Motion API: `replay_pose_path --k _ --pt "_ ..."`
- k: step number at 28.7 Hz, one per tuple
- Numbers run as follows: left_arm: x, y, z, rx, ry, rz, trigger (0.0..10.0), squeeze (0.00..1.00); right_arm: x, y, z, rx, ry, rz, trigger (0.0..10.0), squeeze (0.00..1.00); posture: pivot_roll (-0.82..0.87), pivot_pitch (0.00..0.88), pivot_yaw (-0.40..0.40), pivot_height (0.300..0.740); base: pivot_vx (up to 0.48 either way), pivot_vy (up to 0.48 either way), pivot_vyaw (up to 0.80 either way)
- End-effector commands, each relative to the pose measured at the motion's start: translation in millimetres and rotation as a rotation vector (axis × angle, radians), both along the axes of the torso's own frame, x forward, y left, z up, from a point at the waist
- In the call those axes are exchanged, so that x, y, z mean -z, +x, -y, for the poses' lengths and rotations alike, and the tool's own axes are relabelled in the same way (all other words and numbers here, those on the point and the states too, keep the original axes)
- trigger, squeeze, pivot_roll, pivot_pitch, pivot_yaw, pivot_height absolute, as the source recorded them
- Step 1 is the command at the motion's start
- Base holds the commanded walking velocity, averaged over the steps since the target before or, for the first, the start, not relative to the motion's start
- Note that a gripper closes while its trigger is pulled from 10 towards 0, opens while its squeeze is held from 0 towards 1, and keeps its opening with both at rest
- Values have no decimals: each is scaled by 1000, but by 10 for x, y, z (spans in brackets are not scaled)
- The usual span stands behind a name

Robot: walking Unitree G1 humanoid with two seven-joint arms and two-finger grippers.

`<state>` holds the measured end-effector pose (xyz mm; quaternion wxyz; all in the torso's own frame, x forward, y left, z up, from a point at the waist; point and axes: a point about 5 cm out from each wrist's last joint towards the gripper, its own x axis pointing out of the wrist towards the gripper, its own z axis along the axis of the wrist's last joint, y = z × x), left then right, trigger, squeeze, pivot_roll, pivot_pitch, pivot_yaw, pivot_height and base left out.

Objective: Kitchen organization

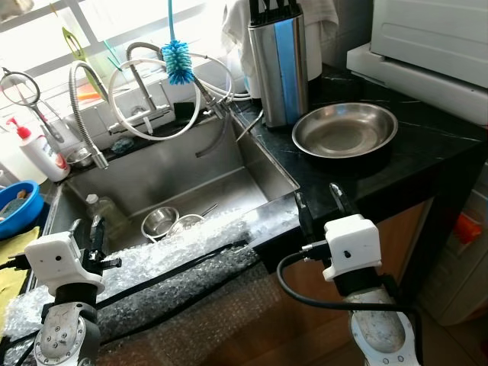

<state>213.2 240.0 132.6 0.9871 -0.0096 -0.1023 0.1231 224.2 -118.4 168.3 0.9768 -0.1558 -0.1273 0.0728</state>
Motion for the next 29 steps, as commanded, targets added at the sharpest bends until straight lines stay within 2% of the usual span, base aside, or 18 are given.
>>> replay_pose_path --k 1,5,8,14,24,29 --pt "10 -80 -107 -47 12 -9 10000 0 -6 17 -25 -11 16 3 10000 0 -132 0 240 740 0 0 0" --pt "-4 -75 -96 -32 24 -8 10000 0 7 25 -11 -7 14 0 10000 0 -124 0 233 740 0 0 0" --pt "3 -73 -42 24 86 -18 10000 0 24 32 -12 -7 11 -2 10000 0 -128 0 233 740 0 0 0" --pt "66 -72 -11 55 119 -37 10000 0 89 39 68 20 -2 -17 10000 0 -137 0 234 740 0 0 0" --pt "140 -91 -16 46 106 -57 10000 0 174 32 124 40 -13 -39 10000 0 -138 0 234 740 0 0 0" --pt "229 -118 -6 30 62 -88 10000 0 280 31 177 61 -17 -78 10000 0 -139 0 230 740 0 0 0"
